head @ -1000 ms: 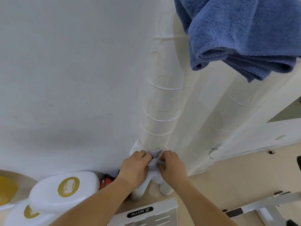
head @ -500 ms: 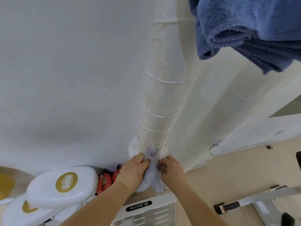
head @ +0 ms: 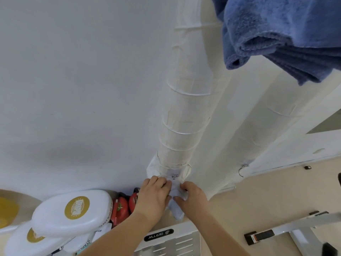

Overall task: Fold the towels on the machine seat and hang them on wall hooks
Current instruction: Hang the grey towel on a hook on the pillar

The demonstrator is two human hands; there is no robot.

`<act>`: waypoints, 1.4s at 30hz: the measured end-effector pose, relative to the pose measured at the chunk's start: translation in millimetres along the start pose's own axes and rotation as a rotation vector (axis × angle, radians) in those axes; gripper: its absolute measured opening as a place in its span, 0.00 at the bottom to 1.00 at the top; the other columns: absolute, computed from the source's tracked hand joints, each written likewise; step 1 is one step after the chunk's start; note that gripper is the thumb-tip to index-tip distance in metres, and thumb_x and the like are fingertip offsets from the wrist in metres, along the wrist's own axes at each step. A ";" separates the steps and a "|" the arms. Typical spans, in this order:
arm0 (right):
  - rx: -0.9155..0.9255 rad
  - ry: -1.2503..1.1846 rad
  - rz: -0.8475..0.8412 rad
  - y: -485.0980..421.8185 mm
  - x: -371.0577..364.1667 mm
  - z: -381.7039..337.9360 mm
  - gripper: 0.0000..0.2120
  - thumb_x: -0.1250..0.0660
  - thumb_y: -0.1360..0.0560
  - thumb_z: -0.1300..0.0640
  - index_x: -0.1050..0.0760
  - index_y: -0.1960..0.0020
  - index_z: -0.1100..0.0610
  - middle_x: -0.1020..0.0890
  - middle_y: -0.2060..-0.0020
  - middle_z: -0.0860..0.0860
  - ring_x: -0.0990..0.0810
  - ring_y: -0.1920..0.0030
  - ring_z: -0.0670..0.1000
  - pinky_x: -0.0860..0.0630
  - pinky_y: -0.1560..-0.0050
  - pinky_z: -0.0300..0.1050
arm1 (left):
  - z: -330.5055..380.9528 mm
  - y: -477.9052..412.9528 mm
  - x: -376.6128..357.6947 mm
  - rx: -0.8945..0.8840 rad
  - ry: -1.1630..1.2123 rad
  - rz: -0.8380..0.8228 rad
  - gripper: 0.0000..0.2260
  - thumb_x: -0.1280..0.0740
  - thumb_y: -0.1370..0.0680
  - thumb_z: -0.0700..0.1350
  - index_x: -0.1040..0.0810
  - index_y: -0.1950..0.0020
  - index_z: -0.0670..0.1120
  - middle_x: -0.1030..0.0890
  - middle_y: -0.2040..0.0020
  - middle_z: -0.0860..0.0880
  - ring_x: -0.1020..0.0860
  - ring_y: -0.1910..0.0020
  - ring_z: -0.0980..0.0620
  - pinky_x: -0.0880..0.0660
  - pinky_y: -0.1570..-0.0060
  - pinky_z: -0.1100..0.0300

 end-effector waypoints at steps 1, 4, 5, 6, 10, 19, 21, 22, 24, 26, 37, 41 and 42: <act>-0.018 -0.011 0.008 -0.1 -1.6 0.8 0.13 0.30 0.24 0.48 0.23 0.44 0.54 0.19 0.50 0.49 0.20 0.49 0.52 0.29 0.51 0.41 | -0.4 -2.7 -3.8 0.025 0.040 -0.005 0.13 0.22 0.35 0.50 0.15 0.51 0.52 0.18 0.56 0.54 0.20 0.57 0.49 0.20 0.59 0.55; -0.067 -0.074 0.030 -3.8 -1.8 5.0 0.08 0.30 0.25 0.49 0.26 0.52 0.53 0.19 0.57 0.48 0.22 0.56 0.52 0.31 0.56 0.40 | -5.4 -6.3 -16.4 0.107 0.200 -0.014 0.10 0.22 0.34 0.44 0.15 0.54 0.51 0.18 0.57 0.53 0.20 0.57 0.48 0.19 0.60 0.52; -0.087 -0.120 0.032 -4.8 -1.5 7.2 0.09 0.29 0.25 0.50 0.24 0.53 0.55 0.17 0.58 0.49 0.21 0.57 0.52 0.30 0.57 0.41 | -6.6 -6.0 -18.7 0.131 0.237 -0.014 0.10 0.23 0.34 0.43 0.15 0.54 0.51 0.17 0.57 0.52 0.20 0.56 0.48 0.19 0.60 0.53; -0.103 -0.166 0.032 -5.3 -1.3 9.1 0.10 0.28 0.26 0.50 0.23 0.52 0.56 0.16 0.58 0.49 0.20 0.57 0.52 0.27 0.56 0.42 | -6.7 -5.8 -19.7 0.146 0.259 -0.013 0.09 0.23 0.33 0.43 0.15 0.53 0.51 0.17 0.56 0.52 0.20 0.56 0.48 0.19 0.60 0.53; -0.120 -0.246 0.019 -5.4 -1.9 12.5 0.10 0.24 0.29 0.50 0.23 0.55 0.52 0.16 0.62 0.46 0.18 0.58 0.50 0.23 0.54 0.43 | -0.7 -7.2 -18.3 0.221 0.261 -0.061 0.08 0.32 0.23 0.45 0.17 0.46 0.50 0.21 0.46 0.52 0.23 0.45 0.49 0.22 0.50 0.54; -0.065 -0.076 -0.031 -0.6 0.4 1.1 0.10 0.31 0.28 0.47 0.28 0.49 0.47 0.21 0.54 0.45 0.20 0.49 0.51 0.21 0.48 0.46 | 0.0 -2.9 -11.4 0.251 0.233 -0.088 0.12 0.38 0.20 0.50 0.22 0.39 0.53 0.25 0.40 0.53 0.29 0.39 0.50 0.24 0.46 0.54; -0.015 0.010 -0.055 2.1 0.0 -0.9 0.22 0.31 0.25 0.45 0.28 0.33 0.46 0.22 0.40 0.46 0.23 0.37 0.51 0.25 0.37 0.46 | 1.0 2.5 -6.3 0.199 0.198 -0.070 0.15 0.39 0.20 0.52 0.25 0.33 0.55 0.25 0.38 0.54 0.29 0.39 0.49 0.24 0.46 0.54; 0.008 0.025 -0.054 3.6 0.9 -1.2 0.28 0.31 0.24 0.44 0.32 0.26 0.46 0.24 0.34 0.46 0.26 0.32 0.51 0.28 0.33 0.45 | 0.8 5.0 -3.5 0.169 0.191 -0.056 0.17 0.40 0.20 0.53 0.26 0.32 0.55 0.25 0.37 0.54 0.28 0.39 0.49 0.25 0.44 0.54; 0.067 0.045 -0.011 6.8 6.6 -2.7 0.33 0.30 0.24 0.44 0.36 0.22 0.48 0.27 0.28 0.47 0.30 0.28 0.51 0.32 0.28 0.44 | -0.6 7.1 3.7 0.127 0.204 -0.017 0.19 0.41 0.20 0.55 0.26 0.31 0.54 0.24 0.36 0.55 0.27 0.40 0.49 0.24 0.43 0.53; 0.105 0.056 0.054 9.4 14.1 -4.0 0.34 0.30 0.24 0.44 0.36 0.22 0.50 0.28 0.27 0.48 0.31 0.26 0.52 0.36 0.25 0.44 | -3.0 6.0 11.1 0.104 0.202 0.032 0.18 0.41 0.20 0.56 0.24 0.33 0.54 0.23 0.37 0.54 0.25 0.43 0.50 0.23 0.45 0.53; 0.135 0.038 0.172 12.9 27.5 -6.1 0.21 0.31 0.24 0.48 0.25 0.32 0.50 0.22 0.33 0.47 0.26 0.30 0.51 0.32 0.27 0.44 | -8.9 5.0 24.9 0.077 0.184 0.098 0.13 0.36 0.22 0.52 0.20 0.40 0.55 0.20 0.45 0.54 0.22 0.48 0.49 0.21 0.52 0.53; 0.135 0.006 0.196 12.5 30.2 -5.9 0.19 0.30 0.24 0.49 0.22 0.35 0.51 0.20 0.37 0.47 0.24 0.34 0.51 0.28 0.31 0.46 | -7.9 3.7 30.6 0.062 0.174 0.090 0.15 0.39 0.22 0.53 0.21 0.38 0.55 0.21 0.44 0.54 0.23 0.47 0.50 0.21 0.51 0.53; 0.142 0.007 0.209 12.8 30.8 -5.6 0.18 0.30 0.25 0.50 0.21 0.36 0.51 0.20 0.39 0.47 0.23 0.36 0.51 0.27 0.33 0.46 | -7.6 4.0 32.0 0.056 0.176 0.096 0.15 0.39 0.23 0.53 0.21 0.39 0.55 0.20 0.45 0.54 0.23 0.48 0.50 0.21 0.51 0.54</act>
Point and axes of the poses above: each hand's wrist, its own y-axis away from the middle knuckle, its own x-axis out of the back of the hand, z = x × y, the point moved 6 cm from there along -y, towards the middle knuckle
